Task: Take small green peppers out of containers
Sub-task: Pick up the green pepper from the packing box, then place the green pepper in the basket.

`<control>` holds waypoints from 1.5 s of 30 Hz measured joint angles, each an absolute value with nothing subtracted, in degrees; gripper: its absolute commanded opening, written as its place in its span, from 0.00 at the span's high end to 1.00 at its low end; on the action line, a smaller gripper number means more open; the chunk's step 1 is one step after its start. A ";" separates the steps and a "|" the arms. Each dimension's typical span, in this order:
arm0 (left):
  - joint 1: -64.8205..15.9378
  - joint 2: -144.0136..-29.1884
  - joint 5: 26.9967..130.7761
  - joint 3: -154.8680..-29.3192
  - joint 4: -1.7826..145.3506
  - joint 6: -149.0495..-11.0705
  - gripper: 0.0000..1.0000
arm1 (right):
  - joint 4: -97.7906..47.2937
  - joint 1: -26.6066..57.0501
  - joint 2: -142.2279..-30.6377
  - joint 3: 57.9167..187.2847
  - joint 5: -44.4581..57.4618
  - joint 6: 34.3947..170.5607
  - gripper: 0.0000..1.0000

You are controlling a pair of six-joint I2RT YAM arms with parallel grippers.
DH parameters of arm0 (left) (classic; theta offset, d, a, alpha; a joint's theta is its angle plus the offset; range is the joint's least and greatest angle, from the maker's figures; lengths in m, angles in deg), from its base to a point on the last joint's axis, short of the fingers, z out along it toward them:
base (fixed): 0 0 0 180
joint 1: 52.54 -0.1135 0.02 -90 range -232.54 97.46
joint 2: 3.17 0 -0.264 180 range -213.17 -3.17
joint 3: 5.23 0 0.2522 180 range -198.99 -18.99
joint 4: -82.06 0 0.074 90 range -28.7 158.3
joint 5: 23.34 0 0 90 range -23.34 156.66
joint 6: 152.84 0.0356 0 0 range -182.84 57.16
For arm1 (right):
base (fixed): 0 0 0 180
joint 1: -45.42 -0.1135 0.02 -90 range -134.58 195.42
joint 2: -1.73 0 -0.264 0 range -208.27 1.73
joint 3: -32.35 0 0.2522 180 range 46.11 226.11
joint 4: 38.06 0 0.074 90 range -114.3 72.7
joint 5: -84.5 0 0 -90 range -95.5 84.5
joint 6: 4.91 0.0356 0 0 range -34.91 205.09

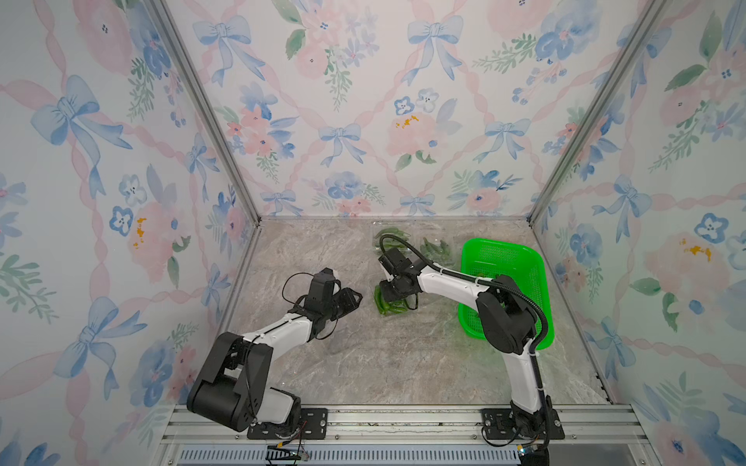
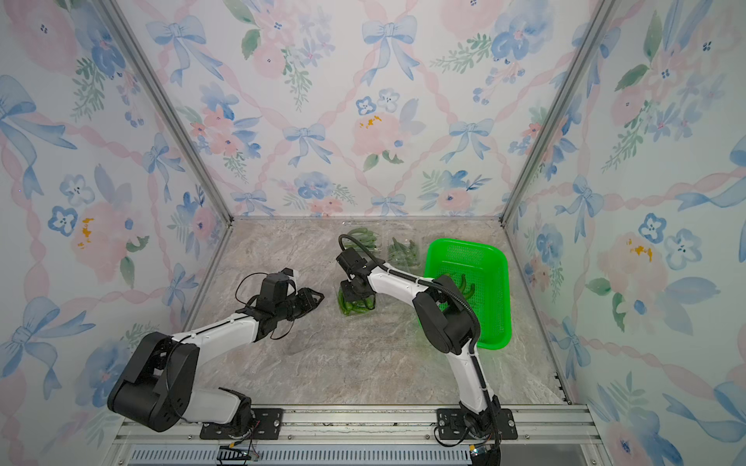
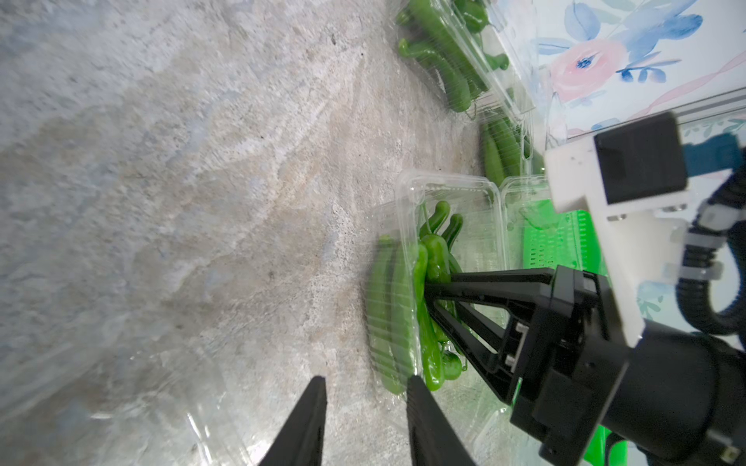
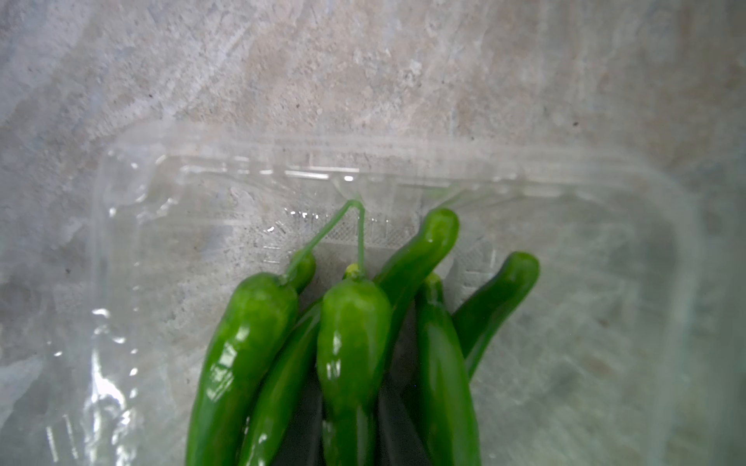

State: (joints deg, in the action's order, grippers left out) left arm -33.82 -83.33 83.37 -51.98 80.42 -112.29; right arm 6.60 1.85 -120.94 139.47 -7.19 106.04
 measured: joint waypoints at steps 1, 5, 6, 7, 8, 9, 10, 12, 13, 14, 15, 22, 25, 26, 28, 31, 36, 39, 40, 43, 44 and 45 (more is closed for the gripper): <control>-33.82 -83.33 83.45 -51.98 80.42 -112.29 0.63 | 6.62 1.85 -120.92 139.47 -7.19 106.06 0.87; -33.82 -83.24 83.63 -51.98 80.42 -112.29 0.63 | 7.34 1.85 -120.02 139.34 -7.21 106.04 0.89; -33.82 -83.20 83.61 -51.98 80.42 -112.29 0.63 | 7.60 1.85 -119.26 139.06 -7.26 105.98 0.89; -33.82 -83.07 83.43 -51.98 80.40 -112.31 0.62 | 7.84 1.85 -118.12 138.62 -7.39 105.89 0.89; -33.84 -82.87 83.28 -51.98 80.40 -112.33 0.63 | 8.11 1.85 -116.77 138.07 -7.50 105.85 0.89; -33.82 -82.57 83.02 -51.98 80.40 -112.31 0.63 | 8.35 1.85 -115.13 137.48 -7.67 105.85 0.89; -33.82 -82.15 82.95 -51.98 80.40 -112.31 0.62 | 8.48 1.87 -113.31 136.98 -7.69 105.87 0.89; -33.82 -81.39 82.73 -52.00 80.40 -112.31 0.62 | 8.46 1.87 -109.57 136.02 -8.00 105.87 0.89; -33.82 -81.06 82.65 -52.09 80.40 -112.31 0.62 | 8.43 1.94 -107.54 135.54 -8.11 105.91 0.89; -33.82 -80.93 82.56 -52.24 80.38 -112.31 0.62 | 8.32 2.14 -105.79 135.01 -8.26 105.91 0.89; -33.82 -80.82 82.51 -52.51 80.38 -112.29 0.62 | 8.11 2.33 -103.76 134.27 -8.46 106.02 0.89; -29.49 -80.58 80.42 -58.82 79.29 -110.59 0.58 | 7.21 5.20 -89.14 125.05 -11.23 107.46 0.87; -24.77 -80.99 78.95 -64.38 79.02 -109.01 0.58 | 7.23 9.24 -81.88 120.13 -12.70 108.73 0.87; -23.18 -81.56 78.56 -66.45 79.02 -108.42 0.58 | 7.21 10.99 -79.50 118.45 -12.98 109.04 0.87; -19.88 -83.75 77.95 -71.04 79.50 -107.26 0.57 | 7.27 15.27 -74.28 114.64 -13.46 109.50 0.87; -15.63 -88.29 77.47 -76.92 80.20 -105.60 0.57 | 8.13 21.74 -68.18 110.21 -13.94 109.76 0.86; -9.97 -98.00 77.38 -84.70 80.33 -103.85 0.58 | 9.40 31.21 -63.50 104.65 -13.49 109.76 0.86; -7.02 -102.94 77.60 -88.07 79.96 -103.42 0.58 | 9.55 36.74 -63.26 101.20 -12.61 109.78 0.86; -6.00 -104.27 77.62 -89.05 79.74 -103.29 0.58 | 9.53 38.64 -63.50 100.02 -12.28 109.78 0.86; -3.55 -106.70 78.06 -91.08 78.78 -102.87 0.58 | 9.00 43.23 -66.54 97.70 -10.82 110.00 0.86; -2.94 -107.07 78.14 -91.50 78.72 -102.83 0.58 | 8.72 44.12 -68.02 97.35 -10.60 110.02 0.85; -2.50 -107.33 78.25 -91.85 78.50 -102.67 0.58 | 8.32 45.02 -69.90 97.14 -10.34 110.06 0.84</control>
State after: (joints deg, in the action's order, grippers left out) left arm -2.50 -107.33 78.25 -91.85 78.50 -102.67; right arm 8.32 45.02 -69.90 97.14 -10.34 110.06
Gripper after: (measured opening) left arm 0.418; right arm 0.188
